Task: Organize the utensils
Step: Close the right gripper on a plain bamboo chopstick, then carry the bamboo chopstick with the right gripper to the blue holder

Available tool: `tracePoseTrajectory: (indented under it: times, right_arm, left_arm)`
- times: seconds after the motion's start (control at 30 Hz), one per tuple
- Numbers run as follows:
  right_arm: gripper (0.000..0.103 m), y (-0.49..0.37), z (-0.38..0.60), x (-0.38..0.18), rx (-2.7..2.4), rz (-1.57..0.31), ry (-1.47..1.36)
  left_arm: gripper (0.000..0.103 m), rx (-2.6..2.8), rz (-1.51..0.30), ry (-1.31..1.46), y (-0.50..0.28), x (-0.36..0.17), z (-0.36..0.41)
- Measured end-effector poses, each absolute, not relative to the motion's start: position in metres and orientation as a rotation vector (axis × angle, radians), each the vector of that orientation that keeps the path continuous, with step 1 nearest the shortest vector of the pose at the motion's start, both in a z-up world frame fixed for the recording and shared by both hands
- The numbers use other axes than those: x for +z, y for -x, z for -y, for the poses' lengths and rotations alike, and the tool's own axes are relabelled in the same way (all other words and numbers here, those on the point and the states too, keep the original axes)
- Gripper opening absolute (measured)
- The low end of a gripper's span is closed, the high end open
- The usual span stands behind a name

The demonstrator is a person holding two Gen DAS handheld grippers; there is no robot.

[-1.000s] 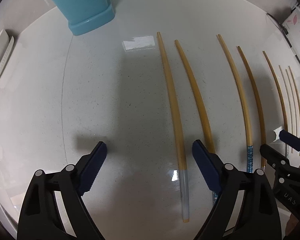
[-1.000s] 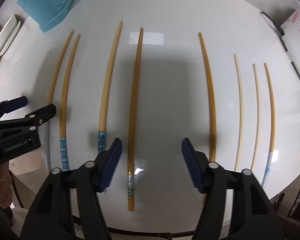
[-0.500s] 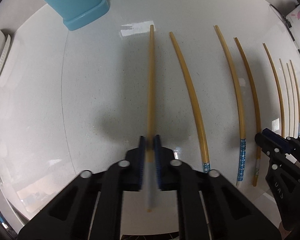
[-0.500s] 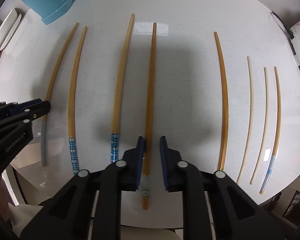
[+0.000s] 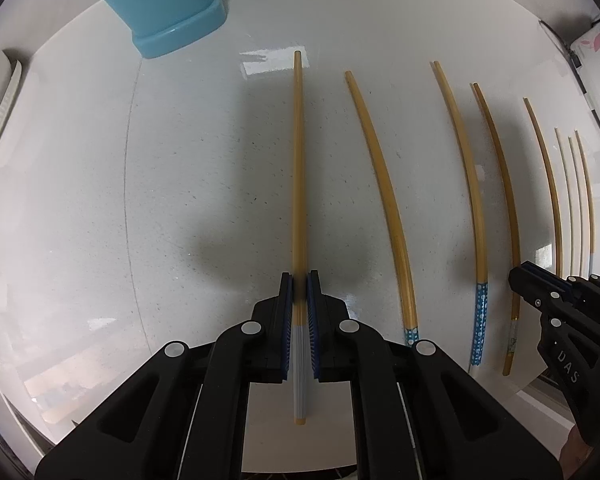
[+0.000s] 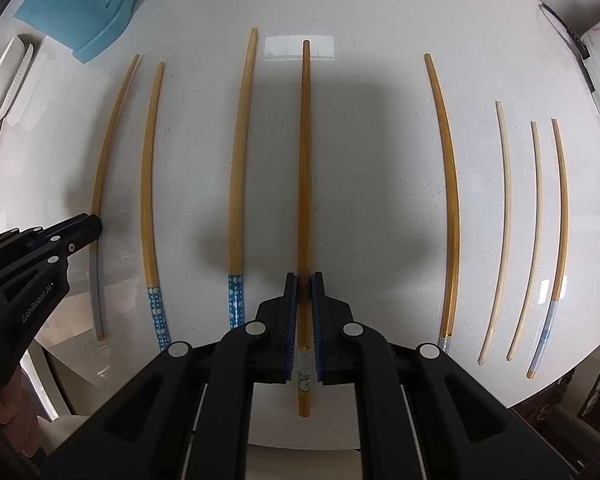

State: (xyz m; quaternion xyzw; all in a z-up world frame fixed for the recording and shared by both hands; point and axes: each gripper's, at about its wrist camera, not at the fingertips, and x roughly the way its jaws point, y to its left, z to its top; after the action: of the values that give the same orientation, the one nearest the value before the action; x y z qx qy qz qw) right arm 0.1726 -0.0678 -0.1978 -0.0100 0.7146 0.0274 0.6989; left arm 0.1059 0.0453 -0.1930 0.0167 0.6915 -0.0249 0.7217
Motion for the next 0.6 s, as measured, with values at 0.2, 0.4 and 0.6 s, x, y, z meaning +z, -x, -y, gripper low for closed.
tracePoseTrajectory:
  times: [0.2, 0.4, 0.6]
  right_arm:
    - [0.006, -0.175, 0.062, -0.187, 0.065, -1.565, 0.005]
    - [0.006, -0.169, 0.079, -0.169, 0.081, -1.507, -0.02]
    - [0.006, -0.173, 0.074, -0.149, 0.1, -1.437, -0.023]
  left_arm:
    - [0.007, -0.063, -1.494, -0.023, -0.098, -0.179, -0.052]
    - [0.007, -0.067, -1.438, -0.001, -0.092, -0.16, -0.052]
    - [0.007, -0.077, -1.385, 0.027, -0.089, -0.135, -0.053]
